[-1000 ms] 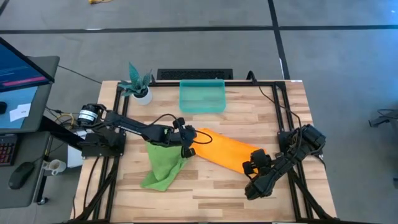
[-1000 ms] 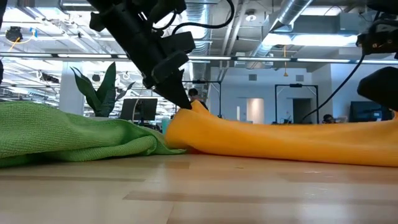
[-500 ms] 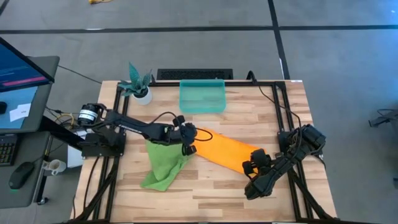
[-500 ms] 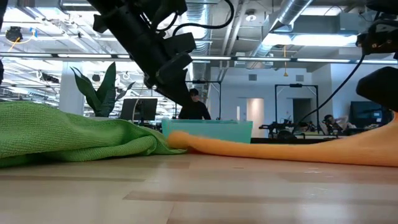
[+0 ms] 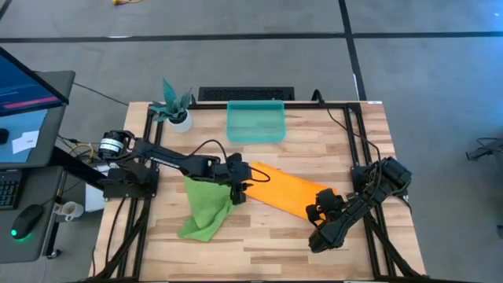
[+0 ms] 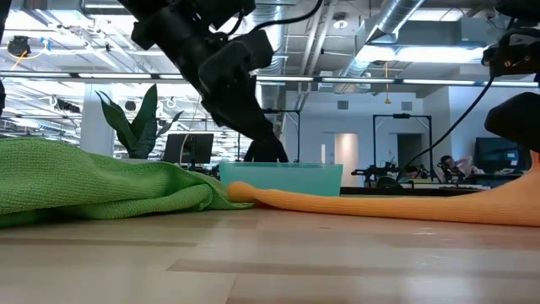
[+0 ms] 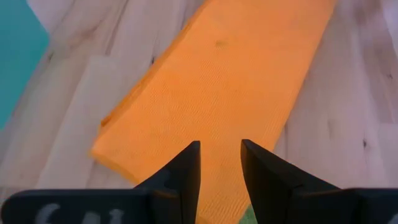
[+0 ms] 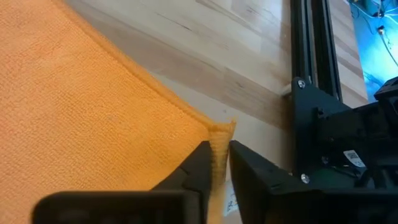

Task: Roll microfiber towels into tight, uniform cylinder then place into a basket
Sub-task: Roll the orange microfiber cloth

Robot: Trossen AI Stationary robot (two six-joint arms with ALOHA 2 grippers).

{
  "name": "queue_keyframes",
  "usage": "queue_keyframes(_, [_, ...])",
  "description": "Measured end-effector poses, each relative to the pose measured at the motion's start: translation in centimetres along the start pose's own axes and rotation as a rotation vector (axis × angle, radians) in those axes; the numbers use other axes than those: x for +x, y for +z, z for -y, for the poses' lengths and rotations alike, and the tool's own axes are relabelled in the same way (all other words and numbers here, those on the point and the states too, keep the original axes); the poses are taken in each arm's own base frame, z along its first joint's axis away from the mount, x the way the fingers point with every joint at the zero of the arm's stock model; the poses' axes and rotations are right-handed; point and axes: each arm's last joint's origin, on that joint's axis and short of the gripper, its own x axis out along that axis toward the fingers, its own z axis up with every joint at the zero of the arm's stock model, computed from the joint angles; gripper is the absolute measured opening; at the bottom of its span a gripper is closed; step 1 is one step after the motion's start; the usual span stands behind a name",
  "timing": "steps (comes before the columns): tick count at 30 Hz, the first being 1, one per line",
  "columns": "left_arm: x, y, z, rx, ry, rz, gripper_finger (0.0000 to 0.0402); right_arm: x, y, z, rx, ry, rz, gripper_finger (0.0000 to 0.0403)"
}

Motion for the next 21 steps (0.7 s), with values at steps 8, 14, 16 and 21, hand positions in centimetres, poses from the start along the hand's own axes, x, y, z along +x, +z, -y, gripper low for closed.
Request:
queue_keyframes(8, [-0.1,0.6,0.6,0.024,-0.022,0.070,0.0106,-0.9,0.6,0.4,-0.054,-0.008,0.012,0.0148])
queue_keyframes(14, [-0.2,1.1,0.7,0.055,-0.029,0.124,0.0106,-2.5,2.5,2.3,-0.041,0.134,0.070,0.0142])
queue_keyframes(16, [-0.2,1.1,0.7,0.067,-0.029,0.124,0.0106,-3.0,3.3,3.0,-0.031,0.197,0.124,0.0134])
queue_keyframes(21, [-0.1,1.0,0.7,0.074,-0.027,0.110,0.0106,-3.9,4.8,4.7,-0.046,0.287,0.143,0.0119])
